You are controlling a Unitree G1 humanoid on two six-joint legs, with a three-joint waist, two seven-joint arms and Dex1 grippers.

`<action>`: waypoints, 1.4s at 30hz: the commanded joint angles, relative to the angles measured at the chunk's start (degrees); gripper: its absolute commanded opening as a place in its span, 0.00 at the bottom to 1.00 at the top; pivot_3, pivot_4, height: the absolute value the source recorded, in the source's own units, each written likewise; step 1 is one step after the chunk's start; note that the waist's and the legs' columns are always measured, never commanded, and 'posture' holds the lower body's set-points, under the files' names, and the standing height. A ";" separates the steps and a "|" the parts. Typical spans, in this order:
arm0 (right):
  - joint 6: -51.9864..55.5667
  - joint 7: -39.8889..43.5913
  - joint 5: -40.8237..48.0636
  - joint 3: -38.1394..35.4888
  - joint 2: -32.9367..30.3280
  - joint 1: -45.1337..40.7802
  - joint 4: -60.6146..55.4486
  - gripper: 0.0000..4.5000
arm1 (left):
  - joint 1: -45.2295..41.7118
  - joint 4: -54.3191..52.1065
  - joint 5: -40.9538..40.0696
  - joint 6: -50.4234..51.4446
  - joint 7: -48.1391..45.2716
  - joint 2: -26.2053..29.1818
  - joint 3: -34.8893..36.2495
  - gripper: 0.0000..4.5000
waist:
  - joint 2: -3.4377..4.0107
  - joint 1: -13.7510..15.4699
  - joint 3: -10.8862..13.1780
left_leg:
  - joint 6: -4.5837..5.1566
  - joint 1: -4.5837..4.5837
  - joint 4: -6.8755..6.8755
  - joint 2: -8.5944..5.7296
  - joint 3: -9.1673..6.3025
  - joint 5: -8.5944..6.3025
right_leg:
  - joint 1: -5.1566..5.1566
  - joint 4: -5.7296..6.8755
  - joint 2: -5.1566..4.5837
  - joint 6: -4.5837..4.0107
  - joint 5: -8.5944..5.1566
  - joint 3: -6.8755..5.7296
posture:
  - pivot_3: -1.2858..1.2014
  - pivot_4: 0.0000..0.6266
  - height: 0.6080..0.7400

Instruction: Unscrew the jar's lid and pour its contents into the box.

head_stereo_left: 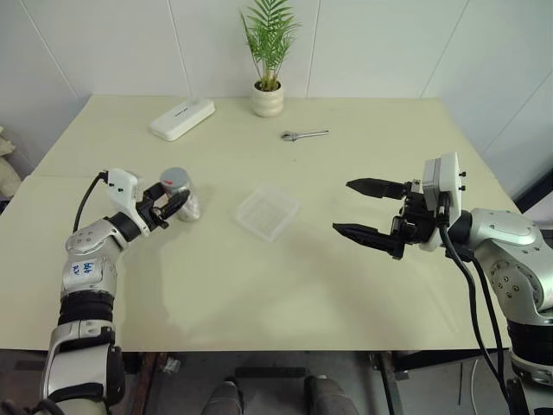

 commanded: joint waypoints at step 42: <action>22.01 -36.58 4.66 3.36 12.99 -17.39 -13.65 1.00 | -14.05 -13.30 -8.53 14.48 -28.00 -1.71 -13.50 0.49 | 0.01 -0.01 0.00 | 0.00 -0.05 -0.19 0.09 -0.01 -0.01 | -0.14 -0.07 0.08 -0.28 -0.14 -0.01 | 0.52 0.24 1.00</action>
